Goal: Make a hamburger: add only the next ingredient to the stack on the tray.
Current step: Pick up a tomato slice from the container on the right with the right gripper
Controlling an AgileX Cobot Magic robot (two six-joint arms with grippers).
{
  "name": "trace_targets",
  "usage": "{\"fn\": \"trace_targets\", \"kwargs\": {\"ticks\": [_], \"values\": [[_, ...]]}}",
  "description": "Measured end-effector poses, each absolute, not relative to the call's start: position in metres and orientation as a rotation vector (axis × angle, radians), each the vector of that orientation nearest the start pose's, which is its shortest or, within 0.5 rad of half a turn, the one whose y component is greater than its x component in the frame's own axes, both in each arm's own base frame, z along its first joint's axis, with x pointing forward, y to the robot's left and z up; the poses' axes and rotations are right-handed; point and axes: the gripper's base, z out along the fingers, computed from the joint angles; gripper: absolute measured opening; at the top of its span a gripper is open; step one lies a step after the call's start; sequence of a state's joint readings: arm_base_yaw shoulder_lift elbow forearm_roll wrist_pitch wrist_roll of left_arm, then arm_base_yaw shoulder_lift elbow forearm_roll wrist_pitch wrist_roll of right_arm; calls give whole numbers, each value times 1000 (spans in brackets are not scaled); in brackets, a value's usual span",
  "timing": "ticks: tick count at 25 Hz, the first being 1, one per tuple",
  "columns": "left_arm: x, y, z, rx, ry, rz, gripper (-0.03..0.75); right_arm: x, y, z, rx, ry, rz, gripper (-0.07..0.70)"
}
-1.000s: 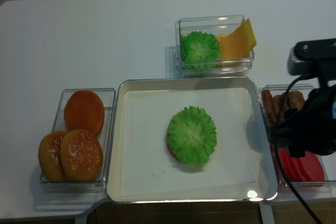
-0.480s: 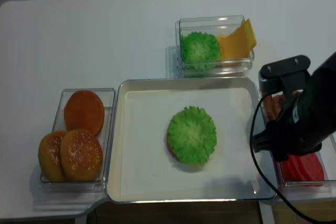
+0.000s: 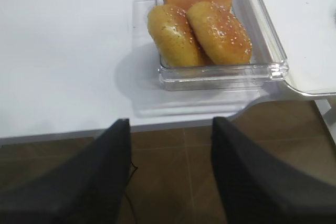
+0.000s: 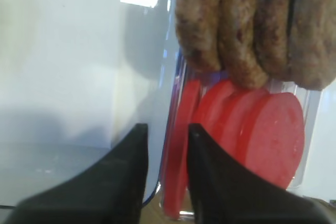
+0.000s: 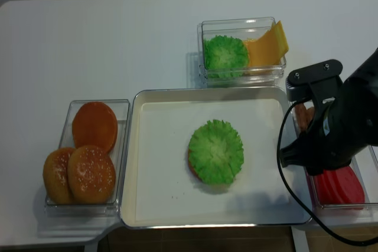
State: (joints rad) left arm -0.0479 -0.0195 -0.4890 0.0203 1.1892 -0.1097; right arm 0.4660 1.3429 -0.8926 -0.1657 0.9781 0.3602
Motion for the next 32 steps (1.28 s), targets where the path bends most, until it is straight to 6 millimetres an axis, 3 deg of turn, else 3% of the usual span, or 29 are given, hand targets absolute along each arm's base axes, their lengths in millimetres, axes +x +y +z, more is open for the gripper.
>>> {"fn": "trace_targets", "kwargs": {"ticks": [12,20,32], "values": [[-12,2,264,-70,2164,-66,372,225,98,236,-278,2913,-120,190],[-12,2,264,-70,2164,-66,372,225,97,235,-288,2913,-139,39],[-12,2,264,-70,2164,-66,372,225,96,236,-287,2912,-140,35]]}}
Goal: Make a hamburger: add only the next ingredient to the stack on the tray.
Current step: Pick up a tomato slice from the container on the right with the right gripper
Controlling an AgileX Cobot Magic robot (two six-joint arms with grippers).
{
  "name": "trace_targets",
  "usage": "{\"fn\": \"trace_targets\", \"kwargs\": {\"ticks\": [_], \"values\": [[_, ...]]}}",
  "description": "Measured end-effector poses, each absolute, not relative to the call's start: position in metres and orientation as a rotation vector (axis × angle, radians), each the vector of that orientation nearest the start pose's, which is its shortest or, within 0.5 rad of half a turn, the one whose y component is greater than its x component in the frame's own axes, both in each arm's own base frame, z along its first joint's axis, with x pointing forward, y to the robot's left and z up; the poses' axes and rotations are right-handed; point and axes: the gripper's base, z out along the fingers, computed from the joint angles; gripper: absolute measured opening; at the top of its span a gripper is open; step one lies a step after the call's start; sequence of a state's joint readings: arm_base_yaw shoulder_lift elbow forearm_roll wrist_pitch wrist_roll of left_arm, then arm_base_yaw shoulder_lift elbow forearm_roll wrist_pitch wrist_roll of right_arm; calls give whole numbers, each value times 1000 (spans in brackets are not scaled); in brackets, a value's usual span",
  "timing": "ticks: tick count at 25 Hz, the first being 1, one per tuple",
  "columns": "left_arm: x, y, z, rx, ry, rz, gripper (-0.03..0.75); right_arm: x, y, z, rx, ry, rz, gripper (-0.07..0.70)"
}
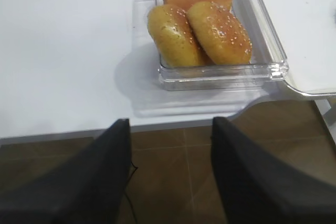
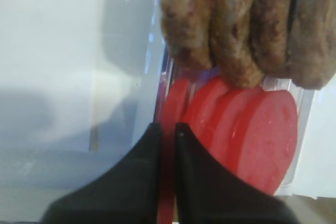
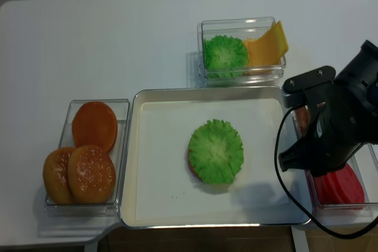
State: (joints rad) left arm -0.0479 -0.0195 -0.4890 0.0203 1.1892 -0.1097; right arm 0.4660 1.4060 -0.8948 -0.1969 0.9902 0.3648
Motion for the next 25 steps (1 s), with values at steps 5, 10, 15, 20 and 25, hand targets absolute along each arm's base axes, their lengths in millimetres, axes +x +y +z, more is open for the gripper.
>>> {"fn": "trace_targets", "kwargs": {"ticks": [5,10,15,20,25], "values": [[-12,2,264,-70,2164,-66,372,221,95,250,-273,2873,-111,34],[-12,2,264,-70,2164,-66,372,217,93,265,-242,2835,-78,34],[-12,2,264,-70,2164,-66,370,211,91,294,-200,2753,-18,34],[-12,2,264,-70,2164,-66,369,209,91,336,-217,2660,53,34],[-12,2,264,-70,2164,-66,369,211,98,363,-265,2587,156,34]]}}
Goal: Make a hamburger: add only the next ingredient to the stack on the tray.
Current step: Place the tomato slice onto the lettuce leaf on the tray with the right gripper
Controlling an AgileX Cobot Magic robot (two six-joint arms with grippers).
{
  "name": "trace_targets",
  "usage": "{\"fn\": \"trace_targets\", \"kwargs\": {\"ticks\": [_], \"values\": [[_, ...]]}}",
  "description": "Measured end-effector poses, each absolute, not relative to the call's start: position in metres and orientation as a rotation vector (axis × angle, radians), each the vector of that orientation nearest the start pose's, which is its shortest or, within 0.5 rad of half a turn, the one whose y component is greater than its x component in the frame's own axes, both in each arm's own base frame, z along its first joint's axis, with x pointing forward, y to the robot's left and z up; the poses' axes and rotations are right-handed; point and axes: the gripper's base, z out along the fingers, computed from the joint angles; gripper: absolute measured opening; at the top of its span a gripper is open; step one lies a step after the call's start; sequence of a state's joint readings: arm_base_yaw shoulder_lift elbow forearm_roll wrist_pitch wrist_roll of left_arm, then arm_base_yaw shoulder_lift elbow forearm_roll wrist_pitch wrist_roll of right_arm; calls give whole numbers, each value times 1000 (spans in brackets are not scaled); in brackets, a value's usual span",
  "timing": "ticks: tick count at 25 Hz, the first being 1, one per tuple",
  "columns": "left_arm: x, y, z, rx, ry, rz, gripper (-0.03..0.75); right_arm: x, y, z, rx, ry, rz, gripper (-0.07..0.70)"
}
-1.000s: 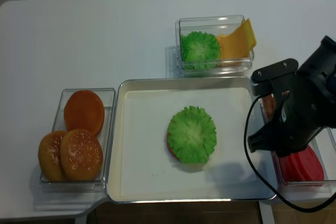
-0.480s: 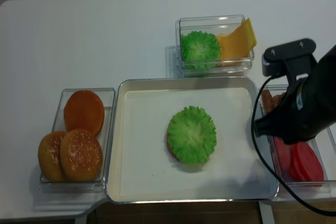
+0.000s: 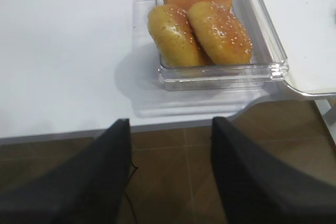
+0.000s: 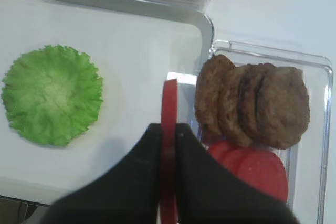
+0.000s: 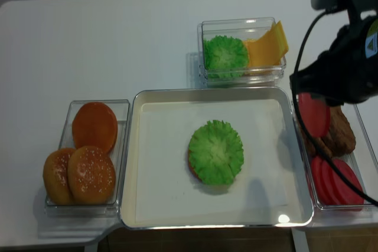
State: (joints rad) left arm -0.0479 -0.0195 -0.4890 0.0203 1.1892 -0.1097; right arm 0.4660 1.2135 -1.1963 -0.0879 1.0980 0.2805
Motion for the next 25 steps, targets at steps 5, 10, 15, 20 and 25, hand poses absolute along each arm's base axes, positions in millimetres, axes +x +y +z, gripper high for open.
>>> {"fn": "trace_targets", "kwargs": {"ticks": [5,10,15,20,25], "values": [[-12,2,264,-70,2164,-66,369,211,119,362,-410,2583,140,34],[-12,2,264,-70,2164,-66,369,218,163,337,-579,2595,160,34],[-12,2,264,-70,2164,-66,369,227,202,306,-747,2553,92,34],[-12,2,264,-70,2164,-66,369,238,222,278,-850,2536,-26,34],[-12,2,264,-70,2164,-66,369,245,227,270,-869,2507,-42,34]]}}
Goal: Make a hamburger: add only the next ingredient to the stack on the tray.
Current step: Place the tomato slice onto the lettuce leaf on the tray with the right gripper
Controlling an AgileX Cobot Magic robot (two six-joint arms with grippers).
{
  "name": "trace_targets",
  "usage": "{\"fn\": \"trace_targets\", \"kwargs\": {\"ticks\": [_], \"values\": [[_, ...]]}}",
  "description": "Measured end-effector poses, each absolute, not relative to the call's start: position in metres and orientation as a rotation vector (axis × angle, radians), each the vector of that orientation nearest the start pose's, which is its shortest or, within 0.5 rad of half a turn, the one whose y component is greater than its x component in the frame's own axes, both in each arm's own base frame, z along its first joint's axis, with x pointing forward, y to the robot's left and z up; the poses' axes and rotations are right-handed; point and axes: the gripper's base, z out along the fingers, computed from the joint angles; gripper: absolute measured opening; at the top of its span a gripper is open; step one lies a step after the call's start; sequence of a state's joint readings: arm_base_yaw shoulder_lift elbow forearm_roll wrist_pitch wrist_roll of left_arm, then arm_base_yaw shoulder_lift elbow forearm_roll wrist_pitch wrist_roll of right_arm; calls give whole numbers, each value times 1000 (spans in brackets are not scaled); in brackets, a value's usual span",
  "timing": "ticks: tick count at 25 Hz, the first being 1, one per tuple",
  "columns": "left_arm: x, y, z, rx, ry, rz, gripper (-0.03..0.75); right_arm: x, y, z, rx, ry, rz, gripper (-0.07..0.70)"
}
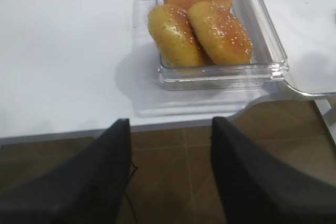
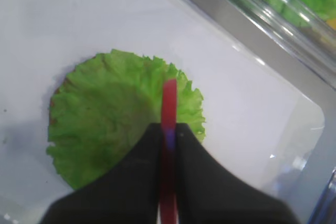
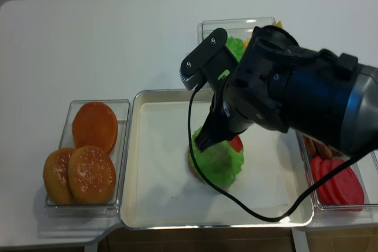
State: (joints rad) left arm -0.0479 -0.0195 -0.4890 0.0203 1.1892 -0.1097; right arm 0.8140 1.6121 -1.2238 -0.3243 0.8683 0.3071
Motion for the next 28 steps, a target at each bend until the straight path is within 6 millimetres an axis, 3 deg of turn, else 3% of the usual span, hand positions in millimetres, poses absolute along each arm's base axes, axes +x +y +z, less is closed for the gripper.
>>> {"fn": "trace_targets", "kwargs": {"ticks": [15,28], "values": [[-12,2,264,-70,2164,-66,369,252,233,254,-902,2505,-84,34],[-12,2,264,-70,2164,-66,369,252,233,253,-888,2513,-78,57]]}}
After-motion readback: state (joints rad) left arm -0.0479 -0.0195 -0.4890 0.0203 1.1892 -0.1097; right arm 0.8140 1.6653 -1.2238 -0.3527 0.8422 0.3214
